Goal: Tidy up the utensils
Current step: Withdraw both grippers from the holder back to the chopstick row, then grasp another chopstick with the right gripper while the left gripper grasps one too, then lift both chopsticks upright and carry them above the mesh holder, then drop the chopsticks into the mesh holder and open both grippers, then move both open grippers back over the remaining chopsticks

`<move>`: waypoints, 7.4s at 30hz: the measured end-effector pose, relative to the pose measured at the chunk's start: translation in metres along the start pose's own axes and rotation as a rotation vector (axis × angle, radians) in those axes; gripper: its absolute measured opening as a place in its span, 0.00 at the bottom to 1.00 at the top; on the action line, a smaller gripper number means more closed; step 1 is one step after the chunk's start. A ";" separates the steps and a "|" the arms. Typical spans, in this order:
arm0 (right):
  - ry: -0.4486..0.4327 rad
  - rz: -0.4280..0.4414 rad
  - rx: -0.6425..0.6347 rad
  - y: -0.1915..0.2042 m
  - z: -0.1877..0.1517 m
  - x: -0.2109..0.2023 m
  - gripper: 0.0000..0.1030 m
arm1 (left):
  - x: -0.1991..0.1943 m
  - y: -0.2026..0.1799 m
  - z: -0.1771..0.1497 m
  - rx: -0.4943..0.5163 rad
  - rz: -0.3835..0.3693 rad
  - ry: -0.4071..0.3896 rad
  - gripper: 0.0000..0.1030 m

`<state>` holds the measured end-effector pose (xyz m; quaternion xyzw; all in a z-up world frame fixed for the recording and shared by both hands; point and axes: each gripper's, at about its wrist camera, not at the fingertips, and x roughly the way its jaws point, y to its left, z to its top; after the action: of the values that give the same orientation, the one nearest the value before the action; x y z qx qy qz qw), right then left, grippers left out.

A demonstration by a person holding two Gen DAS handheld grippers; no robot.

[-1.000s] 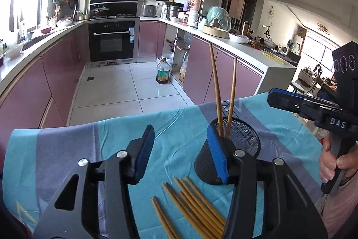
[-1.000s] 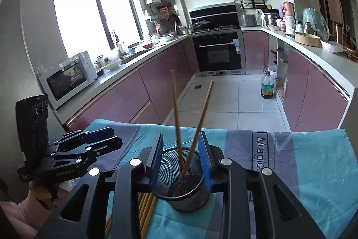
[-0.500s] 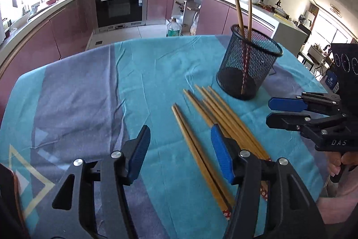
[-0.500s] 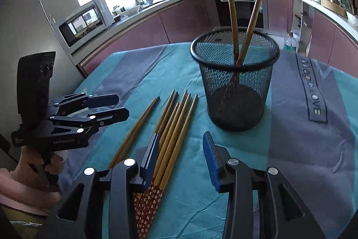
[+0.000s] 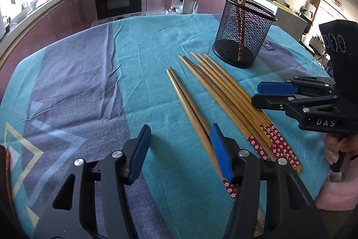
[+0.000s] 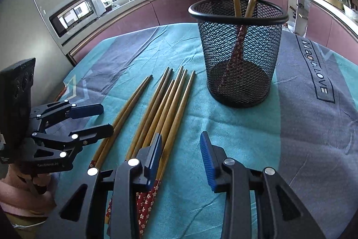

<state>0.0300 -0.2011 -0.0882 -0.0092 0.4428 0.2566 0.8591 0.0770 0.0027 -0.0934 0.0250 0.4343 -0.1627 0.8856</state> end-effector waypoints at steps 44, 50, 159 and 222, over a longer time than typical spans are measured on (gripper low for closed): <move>-0.033 -0.062 0.018 -0.001 0.020 0.018 0.05 | 0.017 -0.010 0.017 0.002 0.067 0.001 0.09; -0.056 -0.030 0.030 -0.003 0.018 0.005 0.05 | 0.014 -0.008 0.016 -0.020 0.067 0.000 0.08; -0.355 -0.095 0.160 -0.072 0.107 -0.070 0.25 | -0.028 -0.034 0.178 -0.004 -0.180 -0.279 0.18; -0.032 -0.021 -0.009 0.021 -0.017 -0.007 0.25 | 0.003 -0.020 -0.004 -0.021 -0.045 -0.010 0.43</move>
<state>0.0041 -0.1899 -0.0886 -0.0134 0.4278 0.2496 0.8686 0.0692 -0.0158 -0.0961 0.0049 0.4321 -0.1783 0.8840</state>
